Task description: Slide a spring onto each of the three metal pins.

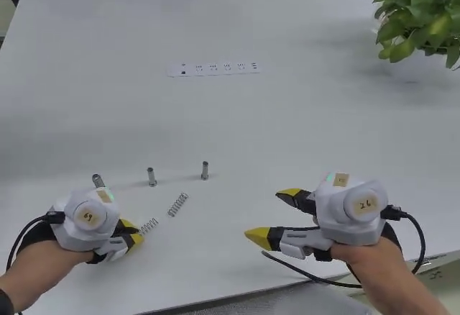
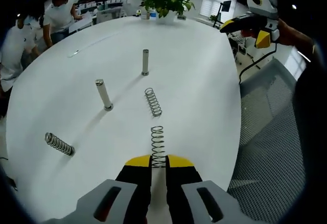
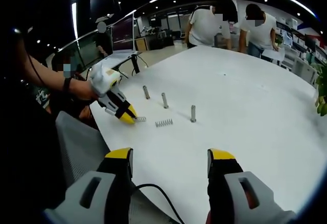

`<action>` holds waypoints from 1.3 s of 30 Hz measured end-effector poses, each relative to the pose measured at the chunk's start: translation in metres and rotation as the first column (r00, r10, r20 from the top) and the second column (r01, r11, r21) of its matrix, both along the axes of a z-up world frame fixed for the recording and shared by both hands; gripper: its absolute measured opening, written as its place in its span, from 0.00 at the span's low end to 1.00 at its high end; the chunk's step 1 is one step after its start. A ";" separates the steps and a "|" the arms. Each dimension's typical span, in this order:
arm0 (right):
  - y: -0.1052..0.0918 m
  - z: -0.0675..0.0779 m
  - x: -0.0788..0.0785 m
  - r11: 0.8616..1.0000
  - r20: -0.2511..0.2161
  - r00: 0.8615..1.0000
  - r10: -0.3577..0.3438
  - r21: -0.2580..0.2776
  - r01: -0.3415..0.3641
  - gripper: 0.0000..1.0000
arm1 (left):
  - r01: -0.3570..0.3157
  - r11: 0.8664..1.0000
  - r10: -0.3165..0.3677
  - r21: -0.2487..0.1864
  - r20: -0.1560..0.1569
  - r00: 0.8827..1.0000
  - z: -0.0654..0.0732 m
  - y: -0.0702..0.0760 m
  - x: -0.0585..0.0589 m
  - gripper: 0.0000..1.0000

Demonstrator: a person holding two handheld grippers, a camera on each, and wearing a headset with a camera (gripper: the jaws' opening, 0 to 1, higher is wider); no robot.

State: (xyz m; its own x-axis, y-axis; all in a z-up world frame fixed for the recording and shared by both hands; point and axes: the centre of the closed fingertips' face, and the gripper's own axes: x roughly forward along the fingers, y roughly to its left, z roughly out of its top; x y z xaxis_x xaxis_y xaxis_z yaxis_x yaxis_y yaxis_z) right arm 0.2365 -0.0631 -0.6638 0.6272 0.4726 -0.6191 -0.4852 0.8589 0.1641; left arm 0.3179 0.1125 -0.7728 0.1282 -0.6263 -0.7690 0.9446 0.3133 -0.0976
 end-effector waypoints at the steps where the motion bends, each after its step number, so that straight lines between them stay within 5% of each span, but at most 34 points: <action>1: 0.001 0.000 0.000 1.000 0.001 1.000 0.004 0.002 -0.004 0.57 | -0.008 1.000 0.008 -0.010 0.001 1.000 0.003 -0.001 -0.001 0.02; 17: 0.011 0.005 0.007 0.997 0.003 0.997 0.076 0.006 -0.076 0.57 | -0.091 0.990 0.095 -0.110 0.033 0.995 0.036 0.000 -0.019 0.02; 39: 0.042 0.019 0.022 0.975 0.022 0.975 0.219 0.025 -0.219 0.51 | -0.057 0.979 0.087 -0.196 0.147 0.985 0.094 -0.018 -0.024 0.02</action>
